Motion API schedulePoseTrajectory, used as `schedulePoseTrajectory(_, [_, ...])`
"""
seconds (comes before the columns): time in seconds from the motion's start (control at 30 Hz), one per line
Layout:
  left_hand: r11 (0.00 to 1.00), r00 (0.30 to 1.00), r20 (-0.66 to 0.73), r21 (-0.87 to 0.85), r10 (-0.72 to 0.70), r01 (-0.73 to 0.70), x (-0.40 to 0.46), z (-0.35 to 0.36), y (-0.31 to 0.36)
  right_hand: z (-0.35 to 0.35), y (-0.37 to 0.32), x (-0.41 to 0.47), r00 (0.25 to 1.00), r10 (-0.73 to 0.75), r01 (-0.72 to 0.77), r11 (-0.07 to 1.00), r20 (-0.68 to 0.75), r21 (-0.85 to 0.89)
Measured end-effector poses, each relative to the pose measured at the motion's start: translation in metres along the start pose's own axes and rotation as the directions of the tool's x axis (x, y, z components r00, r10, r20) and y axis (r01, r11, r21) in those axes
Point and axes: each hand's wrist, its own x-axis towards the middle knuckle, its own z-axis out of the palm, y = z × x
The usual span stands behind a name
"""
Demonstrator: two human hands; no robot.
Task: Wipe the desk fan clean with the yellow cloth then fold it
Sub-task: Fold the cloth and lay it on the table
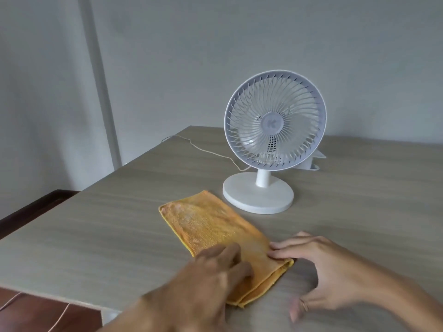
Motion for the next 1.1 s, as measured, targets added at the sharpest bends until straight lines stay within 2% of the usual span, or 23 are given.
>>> schedulePoseTrajectory(0.23, [1.000,0.987,0.158,-0.006,0.006,-0.005,-0.013,-0.019,0.010,-0.002,-0.028,-0.007,1.000,-0.031,0.031,0.995,0.004,-0.096])
schedulePoseTrajectory(0.47, [0.998,0.995,0.101,-0.057,0.010,-0.004,-0.035,-0.018,0.015,0.009,-0.056,-0.024,0.999,-0.030,0.023,0.979,-0.031,-0.203])
schedulePoseTrajectory(0.6, [0.971,0.996,0.088,-0.239,0.019,0.002,-0.040,-0.028,0.006,0.019,-0.065,-0.032,0.992,-0.063,0.037,0.973,-0.106,-0.229])
schedulePoseTrajectory(0.7, [0.901,0.996,0.079,-0.426,-0.052,0.080,-0.040,-0.041,-0.006,0.022,-0.067,-0.032,0.995,0.003,-0.009,0.998,-0.098,-0.064])
schedulePoseTrajectory(0.83, [0.797,0.992,0.095,-0.592,-0.080,0.121,-0.043,-0.057,-0.021,0.012,-0.069,-0.025,0.980,0.016,0.026,0.977,-0.196,0.212])
schedulePoseTrajectory(0.97, [0.677,0.984,0.088,-0.716,-0.154,0.170,-0.043,-0.069,-0.038,-0.010,-0.068,-0.008,0.993,-0.008,0.069,0.845,-0.116,0.530])
schedulePoseTrajectory(1.1, [0.591,0.914,0.083,-0.739,-0.397,0.324,-0.025,-0.072,-0.065,-0.008,-0.051,0.039,0.952,0.206,0.018,0.698,-0.225,0.716])
